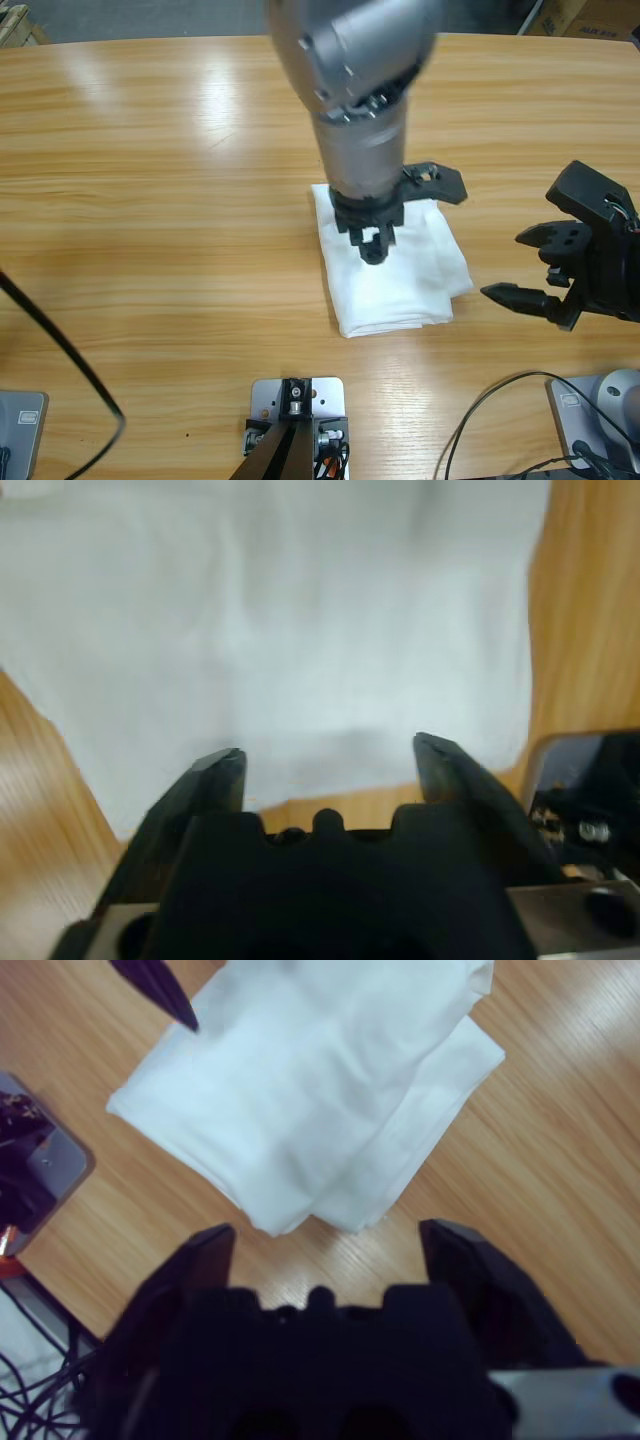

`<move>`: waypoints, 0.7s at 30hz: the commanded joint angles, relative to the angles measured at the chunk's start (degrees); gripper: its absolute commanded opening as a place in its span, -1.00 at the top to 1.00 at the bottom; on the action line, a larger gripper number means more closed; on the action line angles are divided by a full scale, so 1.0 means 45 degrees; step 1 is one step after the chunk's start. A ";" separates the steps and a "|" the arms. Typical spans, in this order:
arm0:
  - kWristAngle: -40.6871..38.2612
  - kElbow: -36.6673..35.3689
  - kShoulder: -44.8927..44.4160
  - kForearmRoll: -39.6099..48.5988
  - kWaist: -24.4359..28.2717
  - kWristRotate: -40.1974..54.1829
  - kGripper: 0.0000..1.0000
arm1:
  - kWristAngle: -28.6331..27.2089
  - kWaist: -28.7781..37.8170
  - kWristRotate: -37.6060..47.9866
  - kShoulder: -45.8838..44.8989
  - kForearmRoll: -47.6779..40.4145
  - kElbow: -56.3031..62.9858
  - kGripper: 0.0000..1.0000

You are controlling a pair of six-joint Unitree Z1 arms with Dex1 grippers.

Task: Fold clothes

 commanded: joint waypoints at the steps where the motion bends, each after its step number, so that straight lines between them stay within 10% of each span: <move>1: 0.0449 -0.0971 0.1565 0.0137 -0.0133 -0.0516 -0.94 | -0.0249 -0.0010 -0.0082 -0.0315 0.0236 0.0576 -1.00; 21: 0.1910 -0.1389 0.3436 0.0231 0.0312 -0.4204 -1.00 | -0.0252 -0.0010 0.0230 -0.0464 0.0377 0.0623 -0.96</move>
